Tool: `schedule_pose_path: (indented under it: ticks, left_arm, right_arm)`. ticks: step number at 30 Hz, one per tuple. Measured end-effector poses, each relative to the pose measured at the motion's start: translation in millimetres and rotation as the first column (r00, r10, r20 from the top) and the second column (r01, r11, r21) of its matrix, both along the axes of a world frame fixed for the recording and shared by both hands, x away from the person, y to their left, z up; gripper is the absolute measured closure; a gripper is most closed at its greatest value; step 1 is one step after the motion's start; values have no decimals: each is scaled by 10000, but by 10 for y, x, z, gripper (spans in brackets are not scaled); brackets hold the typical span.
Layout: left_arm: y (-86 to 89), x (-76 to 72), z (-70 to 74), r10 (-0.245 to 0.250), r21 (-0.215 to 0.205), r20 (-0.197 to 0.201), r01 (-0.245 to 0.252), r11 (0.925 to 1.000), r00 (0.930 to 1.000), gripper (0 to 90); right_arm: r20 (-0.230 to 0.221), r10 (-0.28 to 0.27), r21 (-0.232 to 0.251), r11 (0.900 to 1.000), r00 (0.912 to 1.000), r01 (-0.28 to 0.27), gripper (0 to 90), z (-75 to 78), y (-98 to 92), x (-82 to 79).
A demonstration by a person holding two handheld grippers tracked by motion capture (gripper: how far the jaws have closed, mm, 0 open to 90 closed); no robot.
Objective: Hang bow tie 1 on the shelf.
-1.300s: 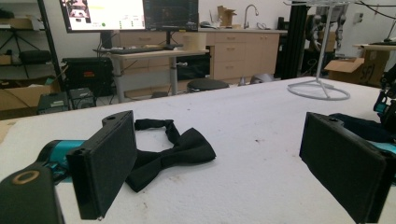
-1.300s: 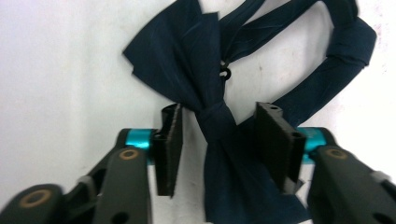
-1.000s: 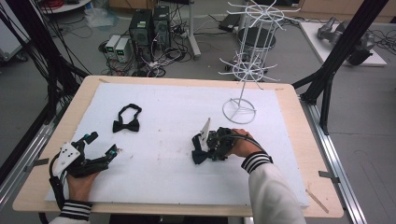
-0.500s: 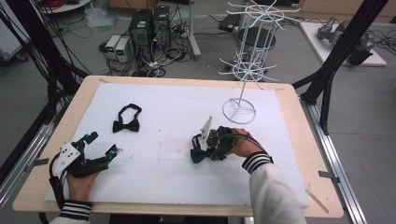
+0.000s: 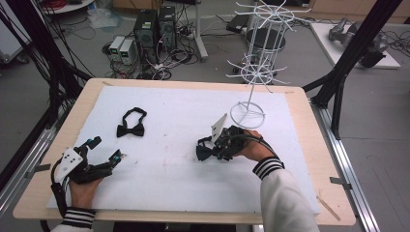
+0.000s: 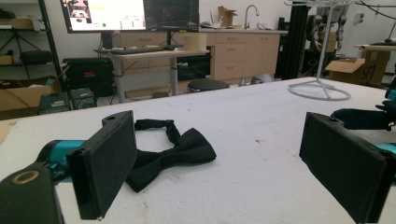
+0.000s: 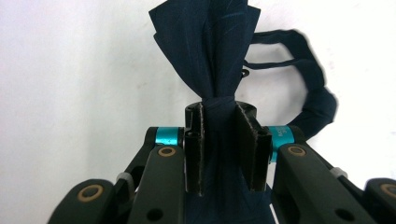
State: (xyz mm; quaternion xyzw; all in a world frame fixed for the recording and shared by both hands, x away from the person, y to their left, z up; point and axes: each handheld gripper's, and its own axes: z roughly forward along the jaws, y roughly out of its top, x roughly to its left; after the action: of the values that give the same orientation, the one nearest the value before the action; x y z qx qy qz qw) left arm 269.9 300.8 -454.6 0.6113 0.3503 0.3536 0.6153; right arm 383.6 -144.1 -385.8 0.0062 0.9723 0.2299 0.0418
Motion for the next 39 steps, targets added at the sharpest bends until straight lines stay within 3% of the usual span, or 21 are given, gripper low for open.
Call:
schedule_pose_path:
  ticks: [7, 10, 11, 13, 17, 19, 20, 25, 30, 39]
  left_arm:
    - [1, -1, 0, 5, 13, 1, -5, 10000, 10000, 115]
    - [0, -1, 0, 10, 14, 0, -10, 10000, 10000, 114]
    - [1, -2, 0, 6, 21, 5, -6, 10000, 10000, 114]
    - [1, -2, 0, 5, 20, 3, -5, 10000, 10000, 114]
    - [1, -2, 0, 4, 21, 4, -4, 10000, 10000, 114]
    - [1, -2, 0, 4, 18, 5, -4, 10000, 10000, 114]
    - [1, -2, 0, 3, 17, 5, -3, 10000, 10000, 114]
    - [1, -2, 0, 17, 7, 2, -17, 10000, 10000, 114]
    - [0, -2, 0, 8, 14, 12, -8, 10000, 10000, 114]
    - [0, -2, 0, 12, 17, 8, -12, 10000, 10000, 114]
  right_arm:
    - [371, -512, 717, 9962, 9980, 485, 745, 86, -70, 26]
    - [482, -994, 1121, 9893, 9939, 935, 745, 123, -109, 25]
    - [585, -1269, 1473, 9821, 9902, 1172, 745, 151, -138, 32]
    - [611, -1315, 1531, 9808, 9894, 1209, 744, 161, -148, 36]
    - [787, -1785, 1866, 9691, 9808, 1614, 744, 205, -196, 53]
    - [813, -2111, 2242, 9561, 9741, 1885, 744, 239, -227, 64]
    - [813, -2111, 2242, 9561, 9741, 1885, 744, 239, -227, 64]
    - [748, -2609, 2740, 9334, 9625, 2317, 744, 296, -268, 72]
    - [652, -3182, 3403, 8981, 9458, 2787, 744, 361, -326, 71]
    - [786, -3633, 3950, 8664, 9284, 3056, 743, 454, -435, 45]
